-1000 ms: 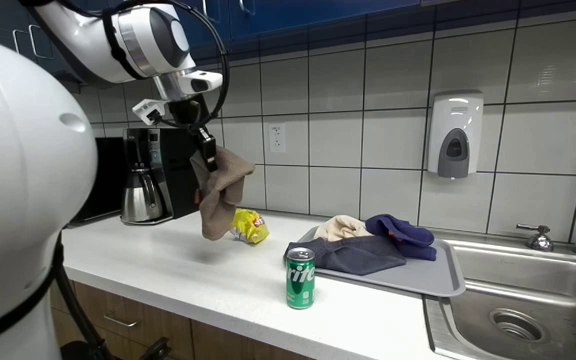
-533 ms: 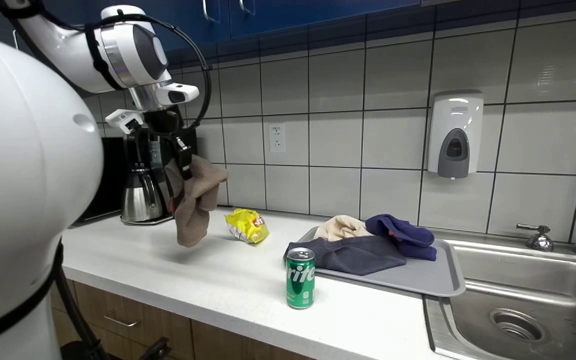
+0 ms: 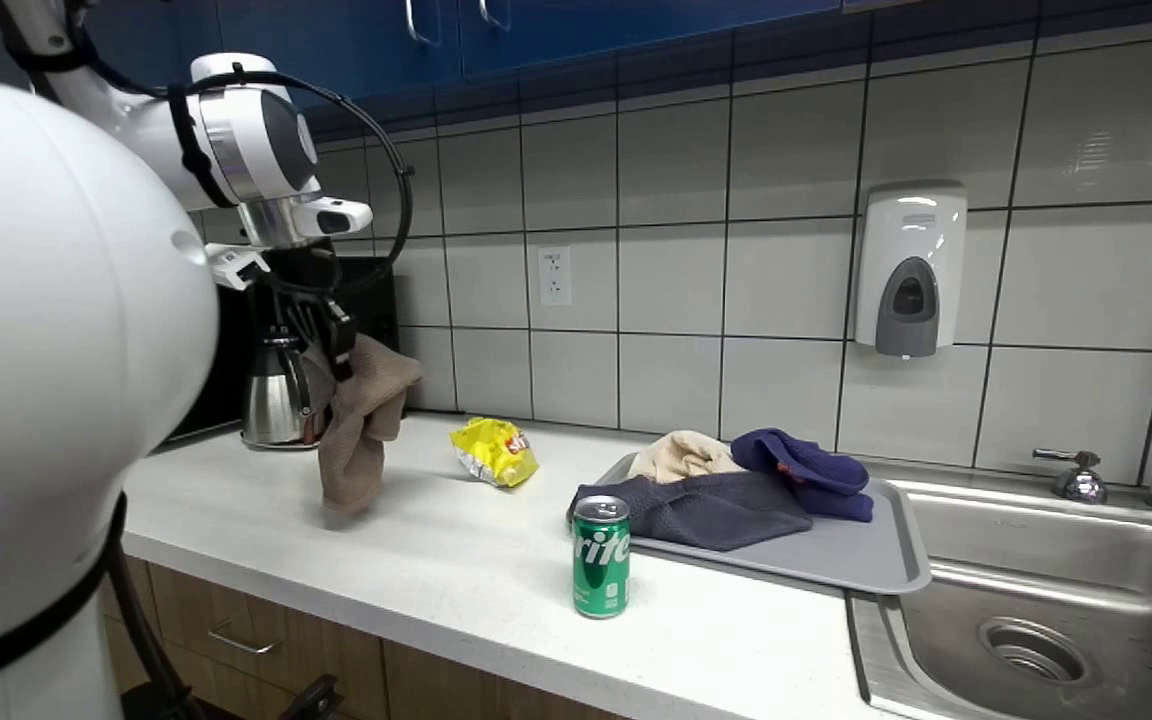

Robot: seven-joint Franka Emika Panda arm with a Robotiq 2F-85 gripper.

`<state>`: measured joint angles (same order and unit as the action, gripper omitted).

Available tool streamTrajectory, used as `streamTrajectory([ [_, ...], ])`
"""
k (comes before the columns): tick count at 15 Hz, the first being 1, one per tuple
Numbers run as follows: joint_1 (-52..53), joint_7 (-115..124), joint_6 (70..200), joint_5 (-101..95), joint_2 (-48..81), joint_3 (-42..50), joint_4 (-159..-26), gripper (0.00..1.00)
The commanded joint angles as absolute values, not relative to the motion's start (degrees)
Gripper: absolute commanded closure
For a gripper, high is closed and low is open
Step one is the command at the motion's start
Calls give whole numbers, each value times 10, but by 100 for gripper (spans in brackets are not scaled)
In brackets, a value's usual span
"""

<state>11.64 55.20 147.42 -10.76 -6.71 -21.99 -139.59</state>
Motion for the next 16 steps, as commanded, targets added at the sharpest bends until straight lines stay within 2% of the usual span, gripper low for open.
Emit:
streamTrajectory([
  [1,130,540,1451,-133,-23,-217,-1359,99],
  [16,196,533,1449,-198,107,-162,-1310,99],
])
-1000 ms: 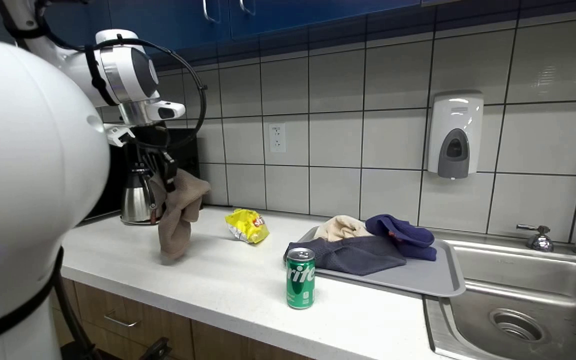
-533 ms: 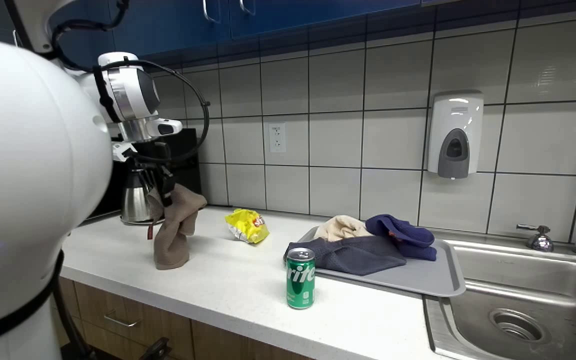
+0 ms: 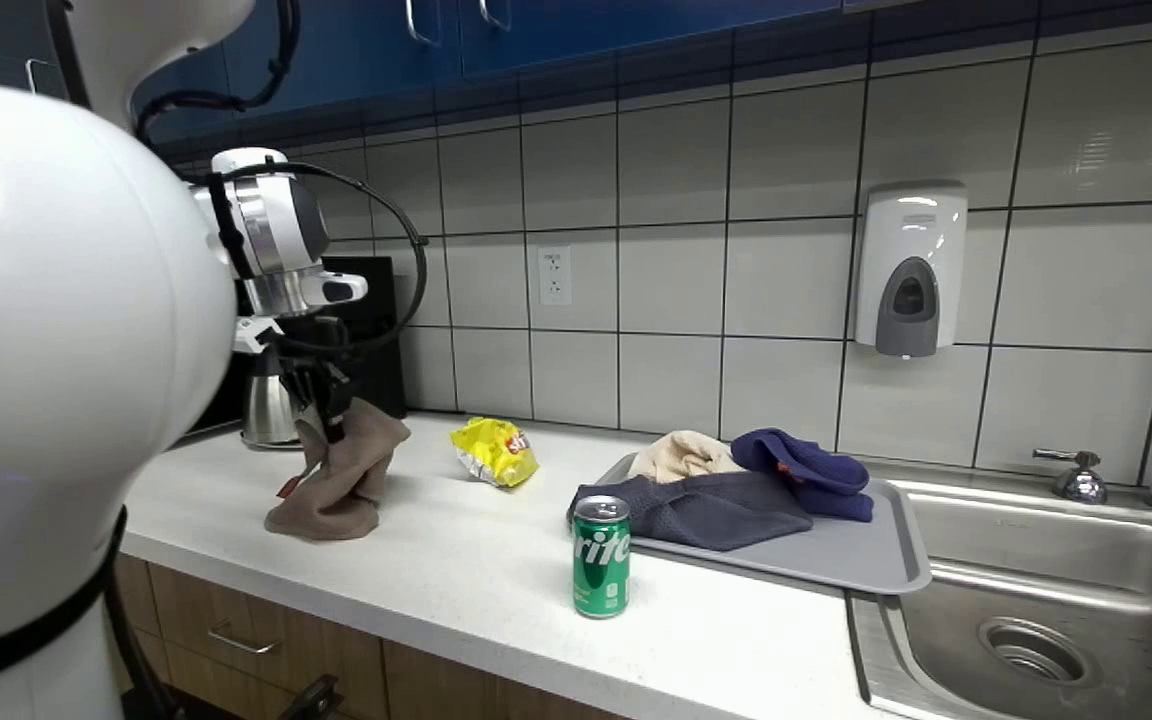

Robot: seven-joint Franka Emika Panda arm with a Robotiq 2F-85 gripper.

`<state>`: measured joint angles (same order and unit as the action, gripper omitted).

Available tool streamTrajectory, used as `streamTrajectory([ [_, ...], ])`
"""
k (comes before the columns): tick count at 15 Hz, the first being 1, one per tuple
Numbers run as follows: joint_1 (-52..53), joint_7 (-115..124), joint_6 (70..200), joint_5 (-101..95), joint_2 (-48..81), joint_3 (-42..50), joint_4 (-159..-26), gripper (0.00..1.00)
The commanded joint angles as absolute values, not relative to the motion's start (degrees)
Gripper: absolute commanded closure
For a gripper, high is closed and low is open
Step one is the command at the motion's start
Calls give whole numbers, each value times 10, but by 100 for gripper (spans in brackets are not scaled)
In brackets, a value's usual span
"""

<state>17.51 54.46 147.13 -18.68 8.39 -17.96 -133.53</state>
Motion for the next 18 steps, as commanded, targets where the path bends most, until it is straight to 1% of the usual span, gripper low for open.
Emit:
streamTrajectory([
  [1,200,533,1449,-199,113,-157,-1308,99],
  [9,229,526,1448,-198,139,-126,-1301,99],
  [10,231,526,1447,-197,139,-123,-1301,87],
  [11,231,527,1447,-195,137,-121,-1302,67],
  [12,232,527,1447,-195,134,-118,-1303,62],
  [18,230,529,1449,-194,112,-110,-1313,17],
])
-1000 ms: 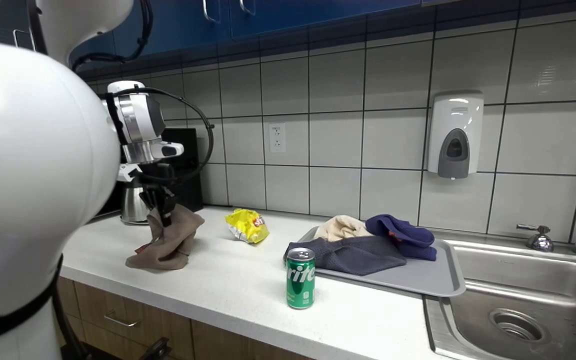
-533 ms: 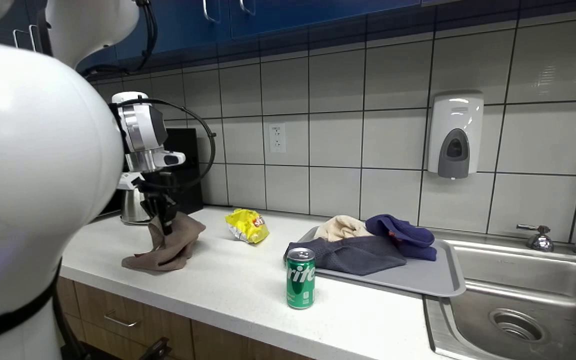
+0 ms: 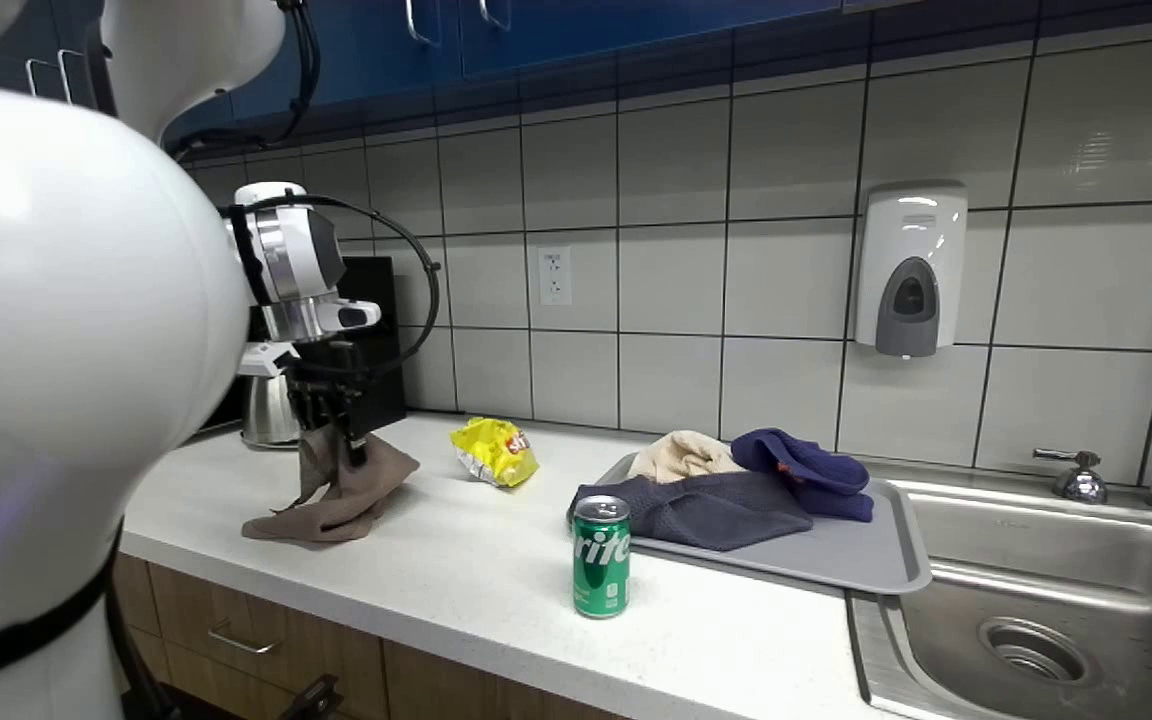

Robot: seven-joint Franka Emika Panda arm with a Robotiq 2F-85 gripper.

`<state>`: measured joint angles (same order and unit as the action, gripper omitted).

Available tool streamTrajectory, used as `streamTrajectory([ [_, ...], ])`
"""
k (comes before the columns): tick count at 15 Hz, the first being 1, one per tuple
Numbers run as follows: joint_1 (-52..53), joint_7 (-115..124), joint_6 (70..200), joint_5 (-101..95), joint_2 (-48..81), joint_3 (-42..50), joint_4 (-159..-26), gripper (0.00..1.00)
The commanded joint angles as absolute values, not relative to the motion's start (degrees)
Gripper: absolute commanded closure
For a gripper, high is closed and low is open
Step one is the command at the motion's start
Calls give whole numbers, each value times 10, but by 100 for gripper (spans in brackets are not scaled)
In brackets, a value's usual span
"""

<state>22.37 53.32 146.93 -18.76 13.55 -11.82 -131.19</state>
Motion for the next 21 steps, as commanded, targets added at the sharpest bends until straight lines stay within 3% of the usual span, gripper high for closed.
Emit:
streamTrajectory([
  [1,229,529,1450,-195,105,-109,-1316,8],
  [3,226,529,1451,-195,92,-107,-1321,0],
  [21,132,492,1459,-152,-32,-95,-1382,0],
])
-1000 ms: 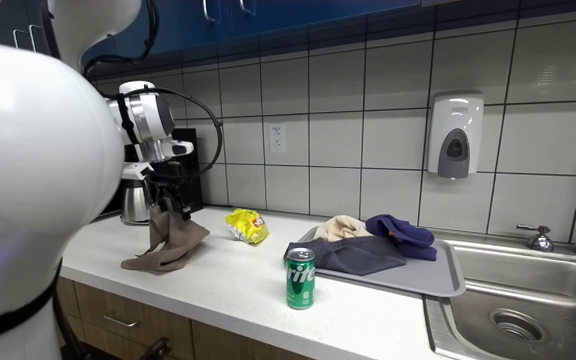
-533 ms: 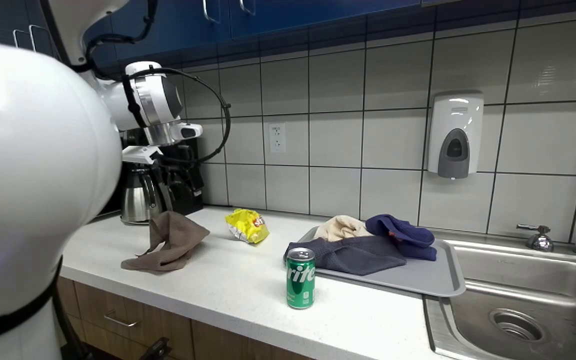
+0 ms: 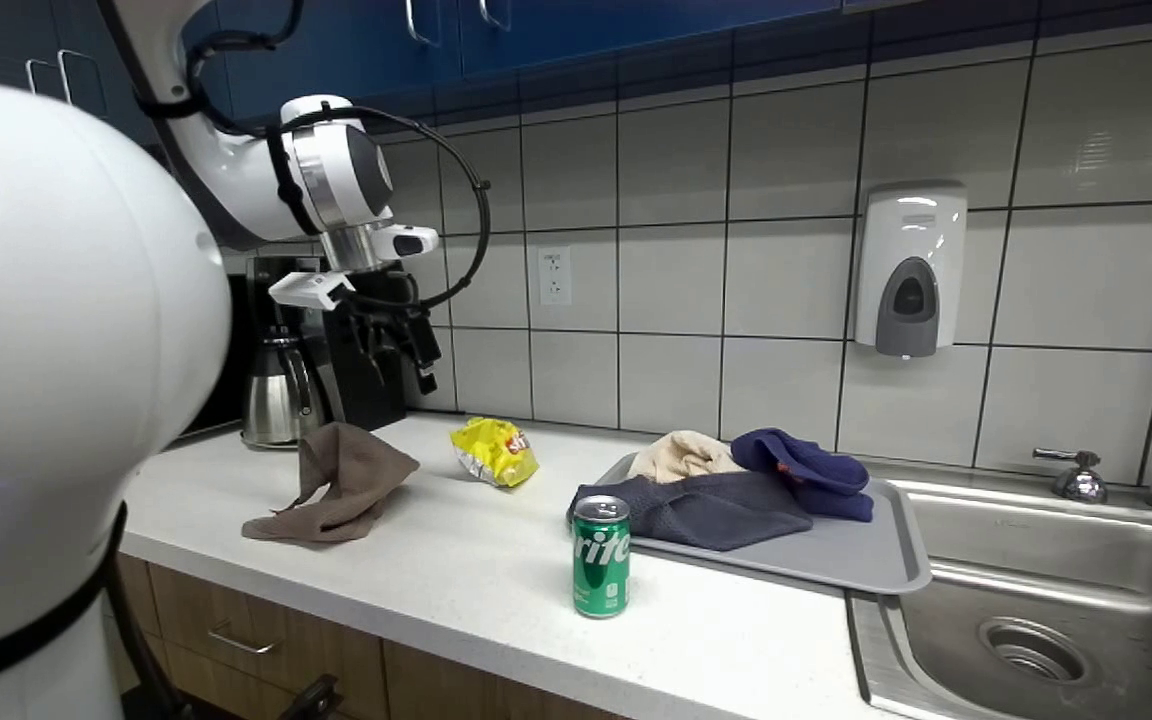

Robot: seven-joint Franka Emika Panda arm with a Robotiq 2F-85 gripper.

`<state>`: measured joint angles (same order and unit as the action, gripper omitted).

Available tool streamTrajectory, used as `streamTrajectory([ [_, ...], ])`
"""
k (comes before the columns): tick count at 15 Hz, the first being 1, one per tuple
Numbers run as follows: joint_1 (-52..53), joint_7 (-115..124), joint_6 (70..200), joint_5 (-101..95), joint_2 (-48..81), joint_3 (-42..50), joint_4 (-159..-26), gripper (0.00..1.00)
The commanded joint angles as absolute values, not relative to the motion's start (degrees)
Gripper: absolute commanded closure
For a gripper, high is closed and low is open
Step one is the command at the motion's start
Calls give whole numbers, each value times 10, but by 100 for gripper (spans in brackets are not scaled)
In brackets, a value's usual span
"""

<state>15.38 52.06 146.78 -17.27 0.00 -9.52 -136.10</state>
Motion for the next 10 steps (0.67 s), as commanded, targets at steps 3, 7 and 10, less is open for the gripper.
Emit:
streamTrajectory([
  [3,112,485,1459,-145,-40,-87,-1388,0],
  [7,85,481,1464,-141,-45,-72,-1392,0],
  [10,66,480,1466,-141,-45,-59,-1392,0],
])
